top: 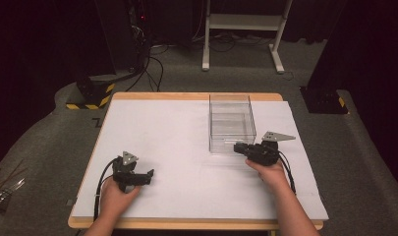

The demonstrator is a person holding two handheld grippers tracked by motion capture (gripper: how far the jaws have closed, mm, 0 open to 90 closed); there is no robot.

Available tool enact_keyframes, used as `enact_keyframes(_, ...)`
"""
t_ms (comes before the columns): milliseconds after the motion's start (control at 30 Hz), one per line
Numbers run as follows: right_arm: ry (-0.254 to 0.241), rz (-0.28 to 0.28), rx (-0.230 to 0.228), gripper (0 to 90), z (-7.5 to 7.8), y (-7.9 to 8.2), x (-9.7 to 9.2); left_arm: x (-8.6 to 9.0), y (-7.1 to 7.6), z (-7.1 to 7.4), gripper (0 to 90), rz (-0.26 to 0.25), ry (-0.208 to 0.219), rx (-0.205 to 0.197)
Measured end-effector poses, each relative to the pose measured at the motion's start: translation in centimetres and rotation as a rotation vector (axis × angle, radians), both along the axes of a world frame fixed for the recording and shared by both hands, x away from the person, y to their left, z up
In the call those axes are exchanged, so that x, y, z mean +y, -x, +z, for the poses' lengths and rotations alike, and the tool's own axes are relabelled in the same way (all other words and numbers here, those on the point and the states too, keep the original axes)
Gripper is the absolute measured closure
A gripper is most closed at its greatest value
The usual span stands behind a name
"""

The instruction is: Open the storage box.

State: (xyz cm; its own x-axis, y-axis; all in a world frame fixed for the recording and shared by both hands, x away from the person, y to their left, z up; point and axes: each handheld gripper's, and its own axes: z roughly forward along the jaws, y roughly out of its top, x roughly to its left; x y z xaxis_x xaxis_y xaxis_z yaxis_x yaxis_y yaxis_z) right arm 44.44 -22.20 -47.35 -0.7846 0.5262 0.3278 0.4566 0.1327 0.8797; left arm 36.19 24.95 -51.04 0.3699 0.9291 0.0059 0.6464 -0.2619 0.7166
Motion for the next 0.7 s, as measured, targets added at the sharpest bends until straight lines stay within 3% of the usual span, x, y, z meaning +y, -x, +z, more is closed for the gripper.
enact_keyframes(300, 0.003, 0.016, -0.008, 76.3, 0.0, 0.2, -0.1, 0.0, 0.0, 0.0, 2.9, 0.002, 0.002, -0.002)
enact_keyframes(700, 0.006, 0.036, -0.021, 77.1, 0.1, 1.7, -0.2, 0.0, 0.0, 0.0, 2.9, 0.001, 0.0, -0.002)
